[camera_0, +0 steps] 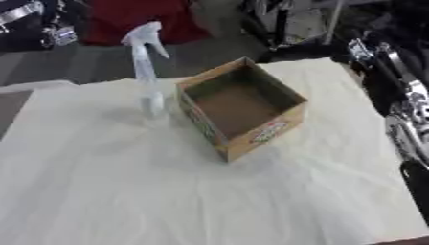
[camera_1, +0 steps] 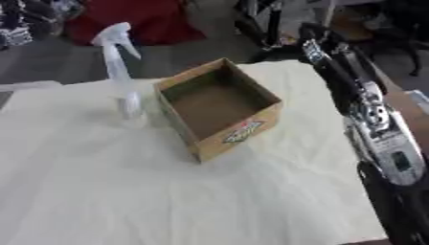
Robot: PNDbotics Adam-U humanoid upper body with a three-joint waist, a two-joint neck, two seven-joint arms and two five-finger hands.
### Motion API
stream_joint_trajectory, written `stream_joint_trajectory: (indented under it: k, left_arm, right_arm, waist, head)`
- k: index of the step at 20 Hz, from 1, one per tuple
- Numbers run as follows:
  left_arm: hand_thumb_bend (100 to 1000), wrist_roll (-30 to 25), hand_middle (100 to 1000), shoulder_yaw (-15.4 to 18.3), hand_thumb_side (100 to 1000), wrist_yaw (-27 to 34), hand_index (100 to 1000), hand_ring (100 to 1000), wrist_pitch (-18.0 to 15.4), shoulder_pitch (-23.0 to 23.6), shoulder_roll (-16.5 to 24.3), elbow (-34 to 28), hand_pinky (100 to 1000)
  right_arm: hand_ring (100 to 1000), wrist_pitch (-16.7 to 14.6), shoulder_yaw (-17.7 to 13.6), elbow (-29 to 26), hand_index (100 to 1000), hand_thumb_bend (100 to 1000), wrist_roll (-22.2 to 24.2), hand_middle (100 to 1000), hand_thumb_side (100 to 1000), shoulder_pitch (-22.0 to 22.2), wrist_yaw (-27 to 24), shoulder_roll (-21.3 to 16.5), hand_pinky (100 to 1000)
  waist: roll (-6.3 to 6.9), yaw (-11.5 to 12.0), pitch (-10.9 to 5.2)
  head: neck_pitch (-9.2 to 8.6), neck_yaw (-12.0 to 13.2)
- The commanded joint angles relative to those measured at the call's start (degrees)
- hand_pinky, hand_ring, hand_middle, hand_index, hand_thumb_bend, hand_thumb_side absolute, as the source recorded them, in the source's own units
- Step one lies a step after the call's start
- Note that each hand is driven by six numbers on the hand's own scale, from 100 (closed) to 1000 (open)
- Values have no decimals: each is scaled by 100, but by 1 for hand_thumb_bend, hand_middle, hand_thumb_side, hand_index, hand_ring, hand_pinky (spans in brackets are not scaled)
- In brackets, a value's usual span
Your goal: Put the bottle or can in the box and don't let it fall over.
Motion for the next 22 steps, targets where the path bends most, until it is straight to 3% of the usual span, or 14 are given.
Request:
stream_joint_trajectory:
  k: [1,14,22]
  left_arm:
    - [454,-121,856,91,639,177,897,904,40,-216,65,-58,819]
    - [452,130,846,144,544,-8,880,866,-17,-453,-248,142,809]
    - [455,364,855,226,503,-205,877,876,-16,-571,-356,288,814]
  right_arm:
    - [918,6,-12,-49,880,100,21,887,627,-100,34,-53,856]
    - [909,26,34,-57,879,100,88,883,632,-153,68,-26,857]
    - [904,41,63,-67,879,100,127,880,636,-207,84,-12,857]
  waist:
    - [-8,-4,-64]
    - [29,-103,58]
    - [79,-187,165]
  head:
    - [16,33]
    - [-74,136]
    - [-347,137]
